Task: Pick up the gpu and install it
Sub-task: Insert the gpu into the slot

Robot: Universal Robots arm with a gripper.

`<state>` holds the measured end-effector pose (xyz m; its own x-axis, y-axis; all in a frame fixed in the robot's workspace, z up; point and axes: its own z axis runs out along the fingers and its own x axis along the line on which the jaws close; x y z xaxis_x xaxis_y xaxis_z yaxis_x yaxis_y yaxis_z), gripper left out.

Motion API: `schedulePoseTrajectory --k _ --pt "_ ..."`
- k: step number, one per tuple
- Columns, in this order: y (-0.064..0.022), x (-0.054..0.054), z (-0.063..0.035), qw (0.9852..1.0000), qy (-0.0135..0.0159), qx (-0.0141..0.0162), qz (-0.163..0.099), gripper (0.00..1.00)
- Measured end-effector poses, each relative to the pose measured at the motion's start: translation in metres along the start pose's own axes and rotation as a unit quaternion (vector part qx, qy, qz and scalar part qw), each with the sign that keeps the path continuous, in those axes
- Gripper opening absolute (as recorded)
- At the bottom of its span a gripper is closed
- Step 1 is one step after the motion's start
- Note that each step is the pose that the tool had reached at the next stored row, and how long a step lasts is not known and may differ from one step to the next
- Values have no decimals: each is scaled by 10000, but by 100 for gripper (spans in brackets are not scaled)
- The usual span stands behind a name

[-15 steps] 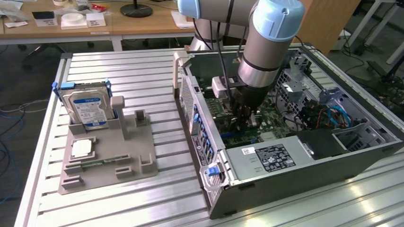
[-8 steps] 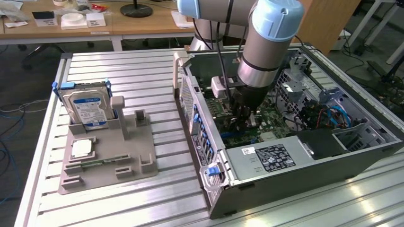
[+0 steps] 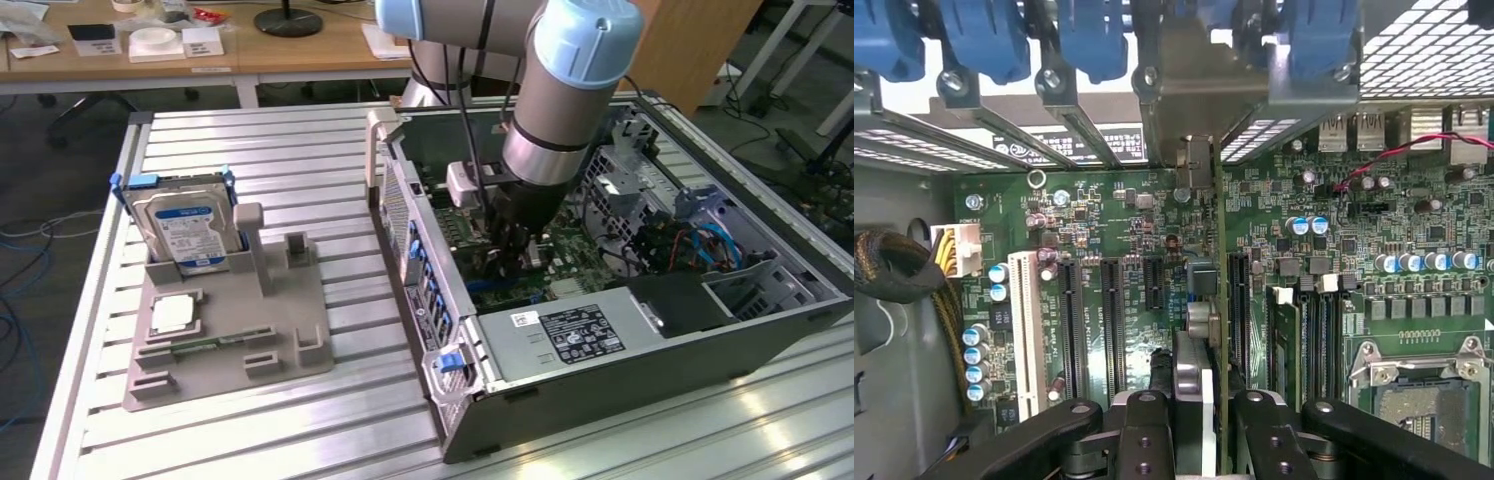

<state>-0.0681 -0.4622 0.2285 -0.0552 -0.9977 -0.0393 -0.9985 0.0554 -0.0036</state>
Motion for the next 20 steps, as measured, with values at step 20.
schedulePoseTrajectory --k 20 --pt "0 5 105 10000 2 -1 0 28"
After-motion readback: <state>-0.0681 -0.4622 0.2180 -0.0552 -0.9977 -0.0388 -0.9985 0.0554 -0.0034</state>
